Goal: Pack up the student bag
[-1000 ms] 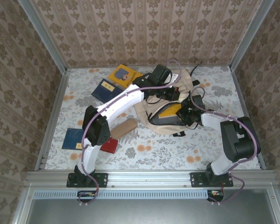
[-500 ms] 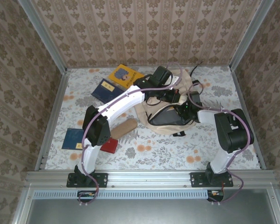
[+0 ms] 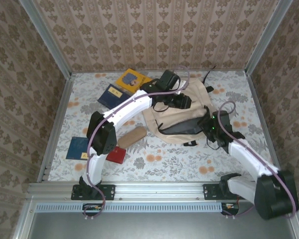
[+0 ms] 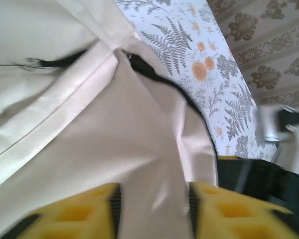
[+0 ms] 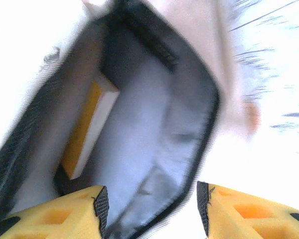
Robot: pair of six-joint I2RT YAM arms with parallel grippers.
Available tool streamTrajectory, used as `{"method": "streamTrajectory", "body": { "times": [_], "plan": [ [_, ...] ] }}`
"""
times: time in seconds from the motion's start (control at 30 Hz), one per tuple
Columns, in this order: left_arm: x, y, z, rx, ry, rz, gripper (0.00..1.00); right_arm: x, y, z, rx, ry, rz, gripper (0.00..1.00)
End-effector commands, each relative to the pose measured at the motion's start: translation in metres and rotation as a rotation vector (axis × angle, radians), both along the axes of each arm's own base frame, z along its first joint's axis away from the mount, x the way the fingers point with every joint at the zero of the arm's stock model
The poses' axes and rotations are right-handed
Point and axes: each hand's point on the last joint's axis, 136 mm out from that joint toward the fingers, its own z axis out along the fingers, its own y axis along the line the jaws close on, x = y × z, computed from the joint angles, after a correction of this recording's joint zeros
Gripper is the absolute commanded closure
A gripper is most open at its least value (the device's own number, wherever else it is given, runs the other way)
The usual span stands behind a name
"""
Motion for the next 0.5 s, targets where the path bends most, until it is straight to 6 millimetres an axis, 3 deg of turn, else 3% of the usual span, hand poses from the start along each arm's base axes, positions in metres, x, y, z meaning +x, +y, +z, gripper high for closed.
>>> {"method": "streamTrajectory", "body": {
  "times": [0.0,0.07,0.2,0.33,0.47],
  "plan": [
    [0.009,0.03,0.021,-0.046,0.014,0.048,0.39,-0.046,-0.042,-0.007,-0.207,0.127,-0.074,0.43],
    [0.023,0.057,0.019,-0.036,0.012,0.126,0.33,-0.046,-0.043,0.012,-0.247,0.093,-0.033,0.4],
    [0.057,0.137,-0.003,0.051,0.021,0.361,0.26,-0.029,-0.026,0.044,-0.271,0.033,0.103,0.32],
    [0.082,0.226,-0.034,0.113,0.065,0.612,0.24,0.001,0.017,0.059,-0.243,-0.024,0.295,0.24],
    [0.097,0.297,-0.065,0.195,0.104,0.8,0.23,0.031,0.06,0.065,-0.247,-0.058,0.425,0.21]
  ]
}}
